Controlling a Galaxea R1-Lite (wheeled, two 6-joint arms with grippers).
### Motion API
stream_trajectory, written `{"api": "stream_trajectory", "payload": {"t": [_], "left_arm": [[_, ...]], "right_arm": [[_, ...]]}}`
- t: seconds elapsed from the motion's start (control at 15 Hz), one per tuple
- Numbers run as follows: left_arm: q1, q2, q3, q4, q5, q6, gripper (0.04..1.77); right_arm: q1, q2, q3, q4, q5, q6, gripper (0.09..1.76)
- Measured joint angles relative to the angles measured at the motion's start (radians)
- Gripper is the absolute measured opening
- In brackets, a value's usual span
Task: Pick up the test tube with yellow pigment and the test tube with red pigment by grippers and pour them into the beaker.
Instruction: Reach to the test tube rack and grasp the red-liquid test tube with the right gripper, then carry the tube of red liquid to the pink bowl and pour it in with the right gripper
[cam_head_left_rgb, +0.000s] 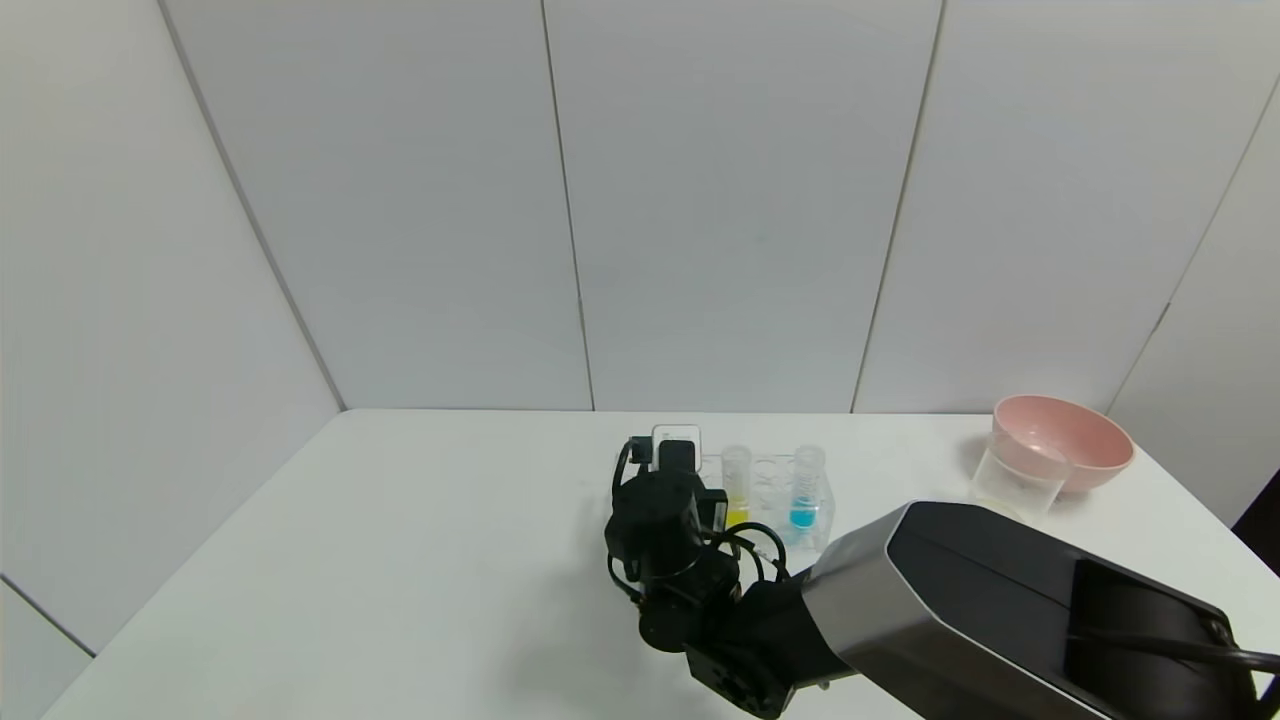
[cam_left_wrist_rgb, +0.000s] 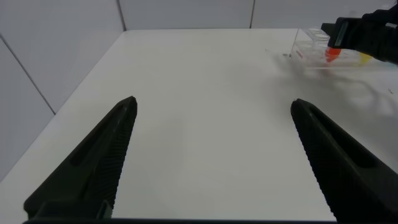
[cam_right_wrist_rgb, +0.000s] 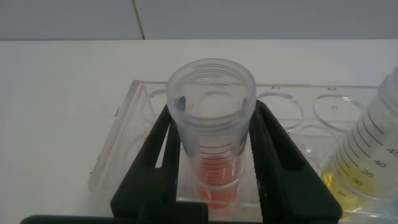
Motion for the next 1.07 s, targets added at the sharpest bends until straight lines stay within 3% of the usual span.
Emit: {"api": "stream_trajectory", "payload": {"t": [0.13,0.6,1.07], "left_arm": [[0.0,0.0,0.0,0.0,0.0,0.0,1.76],[0.0,0.0,0.0,0.0,0.0,0.0,1.76],[0.0,0.0,0.0,0.0,0.0,0.0,1.76]], "right_arm": [[-0.003,0.004,-0.001,-0.001,-0.001,-0.002,0.56],[-0.015,-0.019,0.0,0.007,-0.001,-0.011,0.56],[-0.027,-0.157,-0.006,0.0,0.031,-0.121,0.56]]}}
